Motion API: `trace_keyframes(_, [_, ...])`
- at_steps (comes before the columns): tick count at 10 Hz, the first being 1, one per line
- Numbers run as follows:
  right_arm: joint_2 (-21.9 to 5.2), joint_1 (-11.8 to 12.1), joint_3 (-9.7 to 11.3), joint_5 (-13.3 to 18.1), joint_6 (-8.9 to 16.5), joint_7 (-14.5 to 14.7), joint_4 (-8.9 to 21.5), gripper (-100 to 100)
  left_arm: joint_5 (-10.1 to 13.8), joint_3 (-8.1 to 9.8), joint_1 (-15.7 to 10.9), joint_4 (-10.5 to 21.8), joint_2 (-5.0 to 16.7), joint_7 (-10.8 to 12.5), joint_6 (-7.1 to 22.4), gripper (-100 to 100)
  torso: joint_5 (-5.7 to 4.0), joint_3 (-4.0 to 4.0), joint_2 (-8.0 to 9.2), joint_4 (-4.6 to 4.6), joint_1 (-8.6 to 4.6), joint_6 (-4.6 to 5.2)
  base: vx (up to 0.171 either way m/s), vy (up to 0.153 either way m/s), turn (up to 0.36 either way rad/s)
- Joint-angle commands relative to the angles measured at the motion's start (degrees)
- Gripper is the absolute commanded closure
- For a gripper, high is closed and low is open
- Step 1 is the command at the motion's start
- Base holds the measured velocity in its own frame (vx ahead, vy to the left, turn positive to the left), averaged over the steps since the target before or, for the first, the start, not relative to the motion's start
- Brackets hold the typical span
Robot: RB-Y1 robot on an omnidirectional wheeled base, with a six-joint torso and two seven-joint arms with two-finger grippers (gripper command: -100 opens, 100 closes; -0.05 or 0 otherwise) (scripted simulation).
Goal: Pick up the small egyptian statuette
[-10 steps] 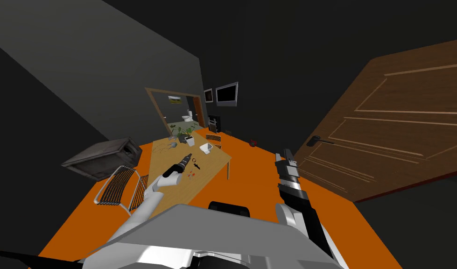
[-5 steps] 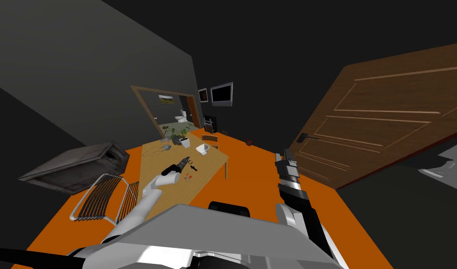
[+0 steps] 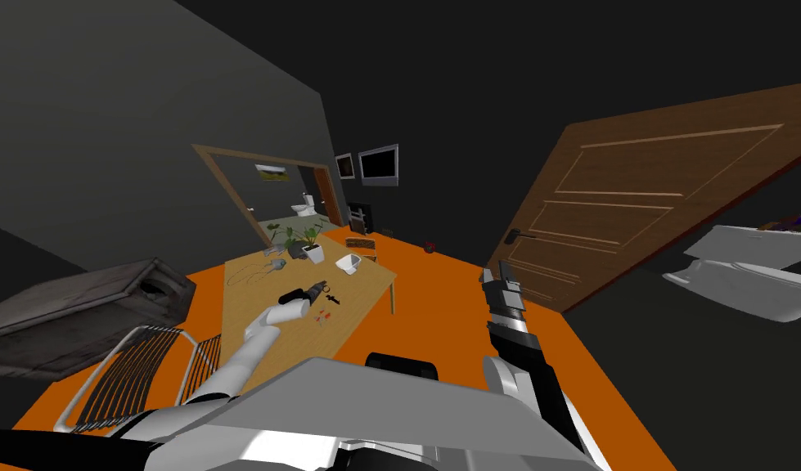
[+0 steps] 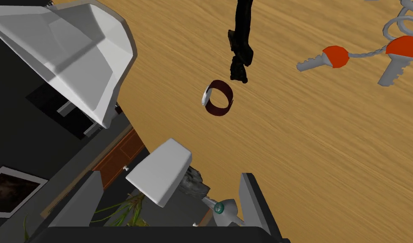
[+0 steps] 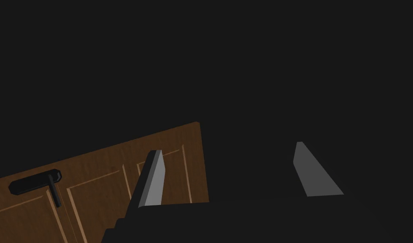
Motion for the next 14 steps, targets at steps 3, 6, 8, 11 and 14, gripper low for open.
trace_keyframes(3, [0.0,0.0,0.0,0.0,0.0,0.0,0.0,0,2.3,0.66,-1.2,5.3,1.3,-2.2,4.2,-100,0.0,-0.02,-0.03,0.0,-0.01,0.01,0.004,0.026,-0.14])
trace_keyframes(6, [0.0,0.0,0.0,0.0,0.0,0.0,0.0,0,5.8,1.16,-3.1,10.6,3.2,-4.8,8.6,-100,0.0,-0.02,-0.03,-0.01,-0.02,-0.05,0.007,0.023,-0.146])
trace_keyframes(8, [0.0,0.0,0.0,0.0,0.0,0.0,0.0,0,7.4,1.35,-4.0,14.2,4.0,-6.0,10.7,-100,0.0,-0.03,-0.05,-0.02,-0.03,-0.06,0.01,0.024,-0.141])
trace_keyframes(11, [0.0,0.0,0.0,0.0,0.0,0.0,0.0,0,9.0,1.51,-4.9,18.4,4.8,-7.2,12.8,-100,0.0,-0.05,-0.08,-0.02,-0.02,-0.02,0.012,0.025,-0.116])
trace_keyframes(14, [0.0,0.0,0.0,0.0,0.0,0.0,0.0,0,12.0,1.76,-6.3,23.5,6.3,-9.3,16.5,-100,-0.01,-0.04,-0.06,-0.02,-0.05,-0.06,0.013,0.022,-0.14])
